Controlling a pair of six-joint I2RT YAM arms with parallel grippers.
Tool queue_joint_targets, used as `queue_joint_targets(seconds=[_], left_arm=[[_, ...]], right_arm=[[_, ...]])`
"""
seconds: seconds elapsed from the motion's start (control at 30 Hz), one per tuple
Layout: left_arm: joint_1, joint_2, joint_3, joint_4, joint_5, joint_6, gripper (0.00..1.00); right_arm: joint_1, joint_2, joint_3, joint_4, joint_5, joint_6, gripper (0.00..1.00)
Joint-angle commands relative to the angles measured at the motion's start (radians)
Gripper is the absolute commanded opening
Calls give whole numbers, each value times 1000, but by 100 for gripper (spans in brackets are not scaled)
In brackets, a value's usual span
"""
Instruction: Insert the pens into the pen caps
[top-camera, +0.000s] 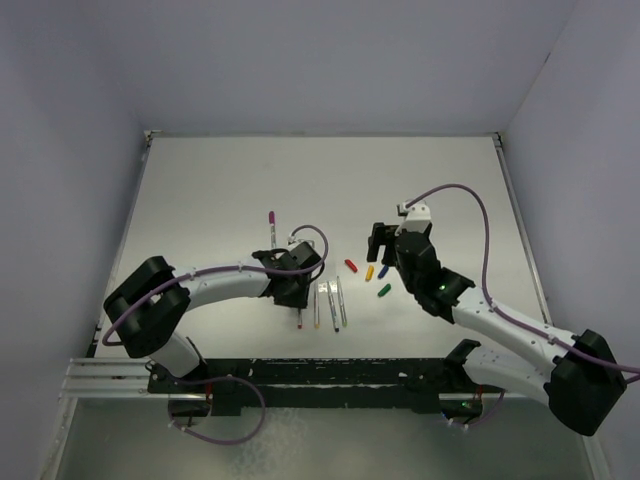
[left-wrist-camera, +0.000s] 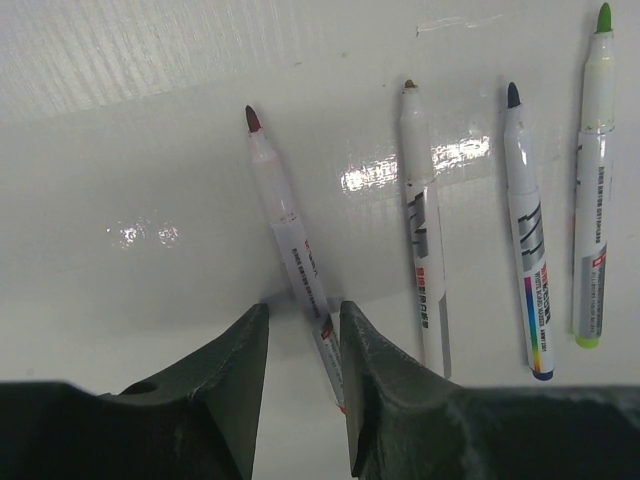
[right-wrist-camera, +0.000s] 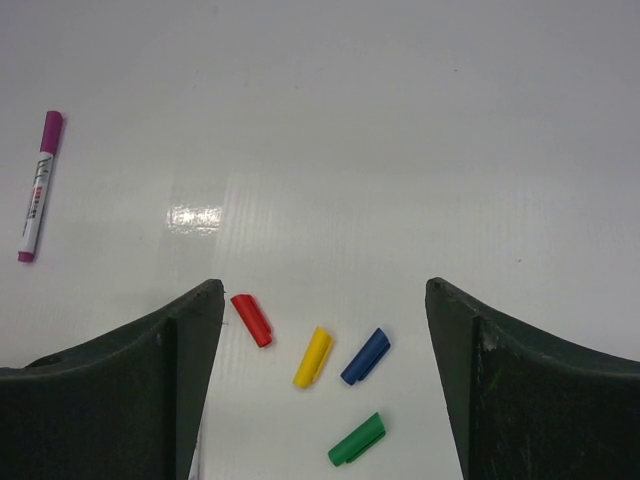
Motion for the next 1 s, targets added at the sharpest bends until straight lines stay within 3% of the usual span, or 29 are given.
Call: queue_joint_targets(seconds=[0.0,0.5,0.63,0.7,0.97], left_arm=[[-8,0,-34,-62,18,-17,38],[-42,137,-44,-112,-27,-75,27],[-46,168,-65,-81,-19,-84,6],[-46,184,-80,-52,-5,-82,0],[-46,102,-105,-4,-27,-60,0]], right_arm=[[-6,11,13,47,-11,19,83],[-10,12,10,54,-10,19,83],[-13,21,8,54,-9,20,83],[-15,29,11,52,-8,17,82],[-32,109,78,-1,-72,-21,78]])
